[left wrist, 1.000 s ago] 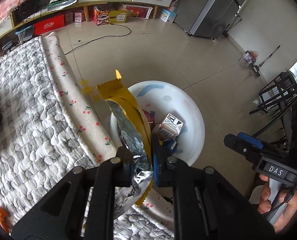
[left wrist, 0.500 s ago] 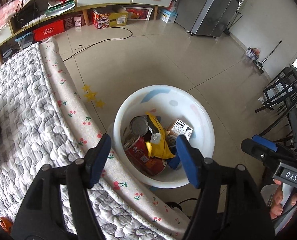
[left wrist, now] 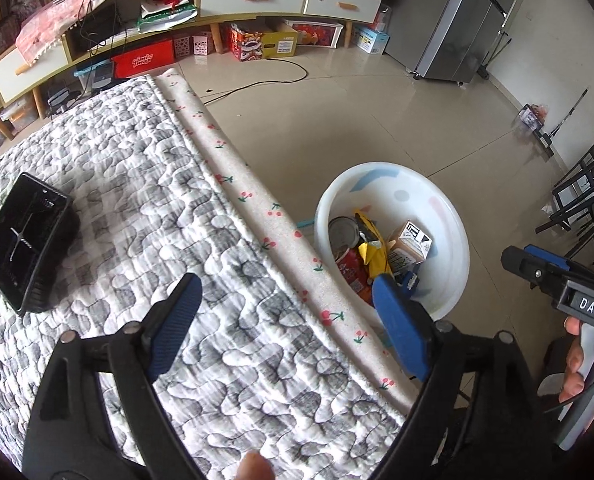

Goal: Collect trash
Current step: 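Move both tools back over the bed toward the orange peel, then grasp the orange peel with the left tool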

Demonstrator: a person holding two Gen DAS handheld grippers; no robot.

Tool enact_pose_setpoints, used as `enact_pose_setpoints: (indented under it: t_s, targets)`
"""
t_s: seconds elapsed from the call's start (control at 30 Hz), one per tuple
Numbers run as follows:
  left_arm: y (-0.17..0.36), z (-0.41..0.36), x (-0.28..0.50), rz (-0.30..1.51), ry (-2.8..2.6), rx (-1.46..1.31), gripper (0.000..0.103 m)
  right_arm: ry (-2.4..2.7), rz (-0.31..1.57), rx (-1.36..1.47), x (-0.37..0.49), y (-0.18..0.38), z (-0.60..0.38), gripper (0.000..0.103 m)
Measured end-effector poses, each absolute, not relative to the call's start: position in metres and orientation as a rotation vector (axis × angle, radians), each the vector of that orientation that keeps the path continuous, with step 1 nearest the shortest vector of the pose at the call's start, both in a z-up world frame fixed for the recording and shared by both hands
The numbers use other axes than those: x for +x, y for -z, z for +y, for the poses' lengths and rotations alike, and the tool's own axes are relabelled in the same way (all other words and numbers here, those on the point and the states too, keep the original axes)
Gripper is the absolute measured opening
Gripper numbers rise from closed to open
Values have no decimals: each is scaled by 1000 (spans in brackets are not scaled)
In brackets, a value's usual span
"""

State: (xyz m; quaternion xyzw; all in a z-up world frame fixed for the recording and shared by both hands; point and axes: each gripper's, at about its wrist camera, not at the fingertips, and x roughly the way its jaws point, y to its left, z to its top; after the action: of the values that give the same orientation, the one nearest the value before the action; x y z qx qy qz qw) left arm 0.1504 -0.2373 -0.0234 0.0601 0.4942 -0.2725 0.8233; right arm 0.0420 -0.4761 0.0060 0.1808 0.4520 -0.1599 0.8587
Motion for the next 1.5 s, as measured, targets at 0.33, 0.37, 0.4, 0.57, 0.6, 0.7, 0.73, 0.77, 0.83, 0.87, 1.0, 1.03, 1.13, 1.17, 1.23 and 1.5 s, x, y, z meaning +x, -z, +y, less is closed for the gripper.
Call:
enact_pose_setpoints:
  t_s: [0.33, 0.37, 0.4, 0.57, 0.6, 0.7, 0.73, 0.77, 0.83, 0.87, 1.0, 1.03, 1.13, 1.17, 1.23, 1.5]
  targets:
    - [13, -153, 149, 1058, 468, 31, 102, 270, 976, 305, 59, -5, -438, 89]
    - [12, -143, 150, 1059, 454, 27, 102, 255, 984, 304, 62, -4, -433, 90]
    - [12, -134, 150, 1061, 442, 24, 102, 245, 991, 301, 64, -3, -429, 90]
    - [15, -87, 149, 1067, 385, 4, 102, 232, 1021, 228, 75, 2, -405, 91]
    - [18, -79, 149, 1070, 376, -2, 102, 228, 1024, 214, 77, 2, -400, 91]
    - [26, -54, 146, 1093, 352, -17, 102, 208, 1035, 175, 84, 4, -383, 91]
    - [30, -47, 144, 1098, 344, -19, 102, 202, 1040, 162, 85, 6, -378, 91]
    - [33, -39, 143, 1100, 335, -20, 102, 196, 1045, 147, 87, 7, -372, 92]
    - [43, -25, 139, 1102, 315, -21, 102, 185, 1055, 116, 91, 11, -360, 92]
    - [48, -20, 138, 1109, 304, -24, 102, 180, 1061, 102, 93, 13, -354, 92]
    - [64, -11, 132, 1134, 313, -15, 102, 155, 1084, 57, 99, 22, -333, 92]
    - [65, -11, 130, 1126, 324, -3, 102, 150, 1089, 47, 100, 24, -329, 92]
    - [77, -10, 128, 1120, 336, 37, 102, 142, 1099, 21, 102, 29, -319, 92]
    - [82, -8, 127, 1125, 340, 50, 102, 141, 1101, 14, 102, 29, -317, 92]
    - [93, -8, 127, 1138, 337, 73, 102, 139, 1106, 5, 102, 32, -313, 92]
    - [103, -16, 120, 1108, 343, 156, 102, 130, 1119, -18, 106, 37, -297, 92]
